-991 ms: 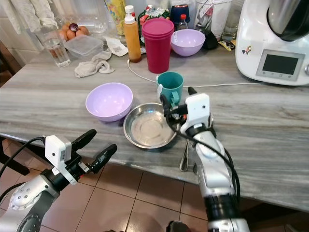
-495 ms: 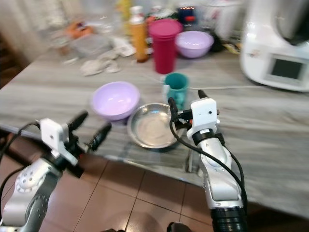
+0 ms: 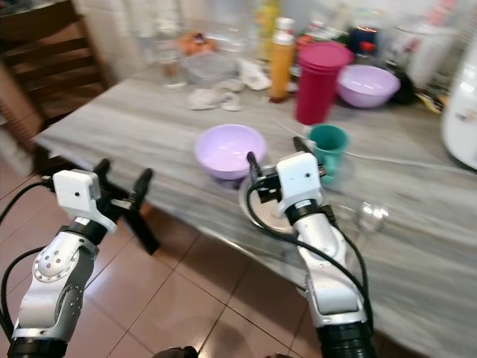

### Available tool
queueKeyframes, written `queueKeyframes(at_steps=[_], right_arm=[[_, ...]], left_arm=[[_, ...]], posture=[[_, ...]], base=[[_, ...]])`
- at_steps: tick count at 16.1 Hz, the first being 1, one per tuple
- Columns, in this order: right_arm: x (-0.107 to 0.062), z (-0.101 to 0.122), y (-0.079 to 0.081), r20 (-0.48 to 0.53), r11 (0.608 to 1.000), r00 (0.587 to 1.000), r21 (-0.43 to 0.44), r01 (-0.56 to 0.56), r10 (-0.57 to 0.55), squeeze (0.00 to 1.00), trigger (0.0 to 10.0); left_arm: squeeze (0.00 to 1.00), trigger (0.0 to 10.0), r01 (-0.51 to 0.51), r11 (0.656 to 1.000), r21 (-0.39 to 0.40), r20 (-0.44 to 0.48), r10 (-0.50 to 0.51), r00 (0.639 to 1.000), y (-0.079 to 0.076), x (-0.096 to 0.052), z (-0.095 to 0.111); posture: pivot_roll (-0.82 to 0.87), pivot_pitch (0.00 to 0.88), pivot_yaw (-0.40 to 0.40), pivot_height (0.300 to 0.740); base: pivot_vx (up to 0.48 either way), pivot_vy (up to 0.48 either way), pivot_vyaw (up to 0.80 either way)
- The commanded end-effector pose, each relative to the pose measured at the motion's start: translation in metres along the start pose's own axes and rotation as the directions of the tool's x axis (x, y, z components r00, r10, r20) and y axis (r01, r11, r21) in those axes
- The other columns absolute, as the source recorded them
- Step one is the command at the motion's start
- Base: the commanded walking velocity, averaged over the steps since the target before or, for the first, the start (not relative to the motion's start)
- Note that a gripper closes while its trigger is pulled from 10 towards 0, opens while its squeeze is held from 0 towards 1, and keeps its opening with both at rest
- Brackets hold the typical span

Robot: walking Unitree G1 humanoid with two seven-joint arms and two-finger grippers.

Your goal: Setting the table

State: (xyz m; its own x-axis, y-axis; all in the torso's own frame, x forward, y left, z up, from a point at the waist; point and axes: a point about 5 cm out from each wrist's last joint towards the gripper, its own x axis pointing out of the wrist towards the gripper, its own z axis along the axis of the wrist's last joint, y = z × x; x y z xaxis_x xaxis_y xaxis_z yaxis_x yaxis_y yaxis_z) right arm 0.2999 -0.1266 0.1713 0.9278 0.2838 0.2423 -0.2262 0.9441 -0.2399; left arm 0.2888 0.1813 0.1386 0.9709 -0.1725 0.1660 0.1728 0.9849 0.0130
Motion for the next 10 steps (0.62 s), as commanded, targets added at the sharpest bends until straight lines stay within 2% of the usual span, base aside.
queueKeyframes(at_steps=[1,4,10], right_arm=[[-0.001,0.002,0.002,0.001,1.000,1.000,0.002,-0.005,0.005,0.00,10.0],[0.000,0.001,0.007,-0.002,1.000,1.000,0.013,-0.019,0.019,0.00,10.0],[0.004,0.005,0.013,0.015,0.999,0.999,0.033,-0.032,0.031,0.00,10.0]], left_arm=[[0.00,10.0,-0.046,0.999,0.023,-0.007,0.046,0.999,0.005,0.000,-0.002],[0.00,10.0,-0.122,0.989,0.086,-0.032,0.125,0.992,0.008,0.000,-0.014],[0.00,10.0,-0.199,0.974,0.111,-0.011,0.201,0.979,0.016,0.004,-0.014]], posture=[[-0.16,0.045,0.058,0.740],[-0.16,0.038,0.054,0.740],[-0.16,0.016,0.051,0.740]], base=[[0.000,0.000,0.80],[0.000,0.000,0.80],[0.000,0.000,0.80]])
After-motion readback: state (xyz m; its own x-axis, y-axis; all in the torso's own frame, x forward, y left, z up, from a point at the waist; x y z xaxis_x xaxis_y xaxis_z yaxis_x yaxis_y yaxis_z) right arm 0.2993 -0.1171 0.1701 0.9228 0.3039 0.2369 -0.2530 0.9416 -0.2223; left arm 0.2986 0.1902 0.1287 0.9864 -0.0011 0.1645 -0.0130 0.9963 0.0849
